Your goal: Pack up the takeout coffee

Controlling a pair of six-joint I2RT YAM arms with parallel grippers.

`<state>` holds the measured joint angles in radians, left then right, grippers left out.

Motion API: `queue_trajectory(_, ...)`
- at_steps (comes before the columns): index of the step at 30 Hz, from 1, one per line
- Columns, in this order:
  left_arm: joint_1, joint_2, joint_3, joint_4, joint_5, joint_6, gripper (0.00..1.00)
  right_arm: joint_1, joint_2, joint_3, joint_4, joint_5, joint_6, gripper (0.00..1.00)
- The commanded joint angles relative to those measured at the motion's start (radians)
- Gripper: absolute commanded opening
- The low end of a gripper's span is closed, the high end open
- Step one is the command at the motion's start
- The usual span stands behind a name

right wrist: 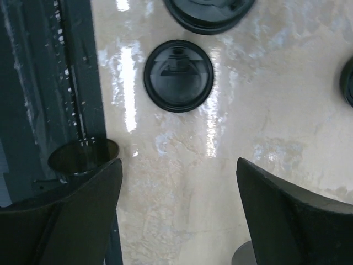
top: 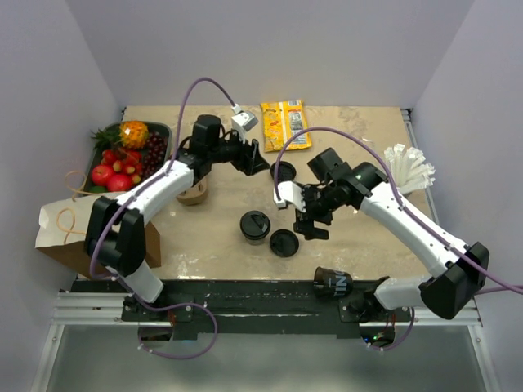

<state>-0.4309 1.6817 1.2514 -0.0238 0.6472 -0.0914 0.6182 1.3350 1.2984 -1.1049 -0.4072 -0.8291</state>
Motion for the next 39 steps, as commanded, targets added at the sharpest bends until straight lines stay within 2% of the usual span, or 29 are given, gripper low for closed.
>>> queue_trajectory(1,0.043,-0.128,-0.016,-0.045,-0.113,0.059,0.71,0.051,-0.049,0.021,-0.183,0.006,-0.157,0.81)
queue_trajectory(3,0.090,-0.178,-0.055,-0.038,-0.066,0.061,0.71,0.054,-0.063,0.024,-0.284,-0.051,-0.313,0.80)
queue_trajectory(6,0.150,-0.238,-0.082,-0.047,0.024,0.073,0.70,0.101,-0.103,0.041,-0.283,-0.084,-0.378,0.80)
queue_trajectory(7,0.158,-0.250,-0.081,-0.066,0.043,0.085,0.70,0.176,-0.106,0.047,-0.285,-0.084,-0.392,0.80)
queue_trajectory(10,0.175,-0.310,-0.093,-0.129,0.057,0.151,0.70,0.344,-0.062,0.029,-0.283,-0.056,-0.346,0.73)
queue_trajectory(12,0.187,-0.375,-0.136,-0.122,0.066,0.154,0.70,0.397,-0.020,0.000,-0.283,-0.035,-0.335,0.69)
queue_trajectory(16,0.193,-0.482,-0.190,-0.131,0.072,0.142,0.70,0.494,0.035,-0.011,-0.285,0.004,-0.292,0.66)
queue_trajectory(21,0.239,-0.585,-0.268,-0.119,0.104,0.120,0.71,0.538,0.041,-0.086,-0.286,0.065,-0.272,0.65)
queue_trajectory(23,0.248,-0.608,-0.270,-0.151,0.104,0.166,0.71,0.549,0.030,-0.114,-0.286,0.074,-0.249,0.64)
queue_trajectory(25,0.248,-0.626,-0.267,-0.176,0.162,0.214,0.70,0.551,0.007,-0.137,-0.285,0.071,-0.216,0.61)
queue_trajectory(26,0.248,-0.634,-0.267,-0.166,0.220,0.199,0.68,0.549,0.001,-0.137,-0.283,0.076,-0.191,0.57)
queue_trajectory(27,0.247,-0.643,-0.276,-0.109,0.239,0.105,0.67,0.540,-0.006,-0.126,-0.277,0.070,-0.117,0.55)
queue_trajectory(28,0.244,-0.669,-0.294,-0.055,0.255,0.037,0.66,0.475,-0.034,-0.113,-0.280,0.048,-0.093,0.54)
queue_trajectory(29,0.209,-0.688,-0.343,0.046,0.262,-0.008,0.65,0.425,-0.049,-0.096,-0.279,-0.009,-0.067,0.54)
queue_trajectory(30,0.172,-0.712,-0.352,0.038,0.247,0.030,0.66,0.319,-0.072,-0.043,-0.273,-0.027,-0.015,0.54)
queue_trajectory(31,0.081,-0.709,-0.349,-0.012,0.232,0.086,0.67,0.267,-0.112,-0.010,-0.266,-0.039,0.008,0.55)
queue_trajectory(32,0.045,-0.700,-0.328,-0.112,0.218,0.173,0.67,0.224,-0.134,0.027,-0.257,-0.044,0.028,0.56)
queue_trajectory(33,0.015,-0.683,-0.320,-0.151,0.210,0.285,0.66,0.163,-0.154,0.095,-0.245,-0.036,0.088,0.56)
queue_trajectory(34,-0.044,-0.647,-0.314,-0.180,0.206,0.332,0.66,0.143,-0.175,0.125,-0.227,-0.025,0.122,0.58)
queue_trajectory(36,-0.129,-0.611,-0.291,-0.225,0.169,0.462,0.66,0.133,-0.246,0.189,-0.146,0.059,0.244,0.60)
queue_trajectory(37,-0.234,-0.572,-0.282,-0.235,0.151,0.508,0.66,0.133,-0.273,0.206,-0.109,0.112,0.292,0.61)
queue_trajectory(38,-0.286,-0.544,-0.250,-0.276,0.117,0.557,0.66,0.120,-0.316,0.217,-0.031,0.180,0.332,0.62)
queue_trajectory(39,-0.339,-0.481,-0.232,-0.304,0.100,0.667,0.66,0.027,-0.332,0.232,0.000,0.264,0.369,0.62)
